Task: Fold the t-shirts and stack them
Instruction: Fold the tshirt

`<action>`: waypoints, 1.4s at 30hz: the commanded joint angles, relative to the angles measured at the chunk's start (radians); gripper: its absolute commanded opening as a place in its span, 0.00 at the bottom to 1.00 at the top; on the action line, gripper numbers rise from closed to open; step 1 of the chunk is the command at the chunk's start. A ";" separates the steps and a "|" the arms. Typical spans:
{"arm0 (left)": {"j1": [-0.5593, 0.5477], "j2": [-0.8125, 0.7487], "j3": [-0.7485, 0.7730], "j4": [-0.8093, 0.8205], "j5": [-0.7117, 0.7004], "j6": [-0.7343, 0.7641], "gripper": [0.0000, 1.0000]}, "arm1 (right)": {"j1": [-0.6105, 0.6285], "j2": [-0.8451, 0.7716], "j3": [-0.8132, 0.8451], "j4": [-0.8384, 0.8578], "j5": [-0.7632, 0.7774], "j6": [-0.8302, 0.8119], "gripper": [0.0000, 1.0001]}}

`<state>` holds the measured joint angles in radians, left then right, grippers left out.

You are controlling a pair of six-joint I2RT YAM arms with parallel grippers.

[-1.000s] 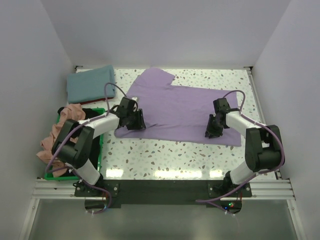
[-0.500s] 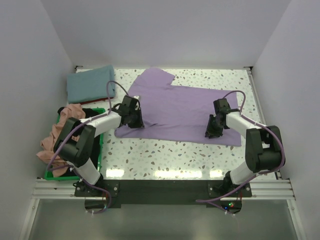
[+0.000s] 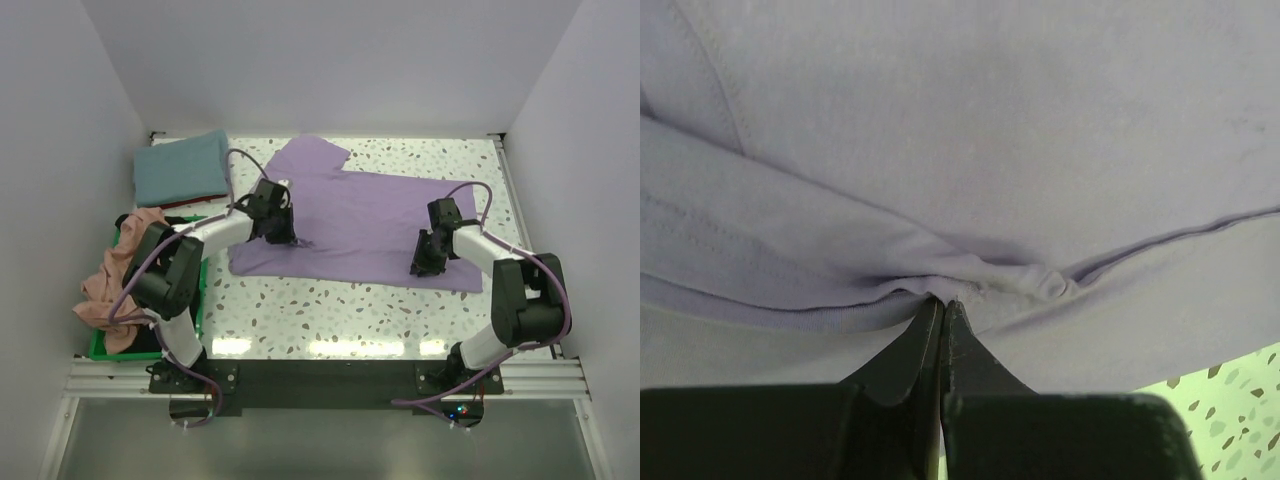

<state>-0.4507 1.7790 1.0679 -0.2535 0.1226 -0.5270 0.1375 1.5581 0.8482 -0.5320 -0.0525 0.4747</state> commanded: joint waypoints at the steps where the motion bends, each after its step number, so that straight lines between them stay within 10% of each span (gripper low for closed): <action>1: -0.011 0.026 0.076 0.007 -0.003 0.038 0.00 | 0.002 -0.015 -0.024 0.003 -0.017 0.004 0.29; 42: -0.043 0.231 0.334 -0.015 0.002 0.047 0.00 | 0.002 0.019 -0.031 0.003 -0.017 -0.004 0.29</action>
<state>-0.4858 1.9957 1.3609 -0.3016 0.1230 -0.4625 0.1371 1.5555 0.8421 -0.5255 -0.0559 0.4736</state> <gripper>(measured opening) 0.018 0.288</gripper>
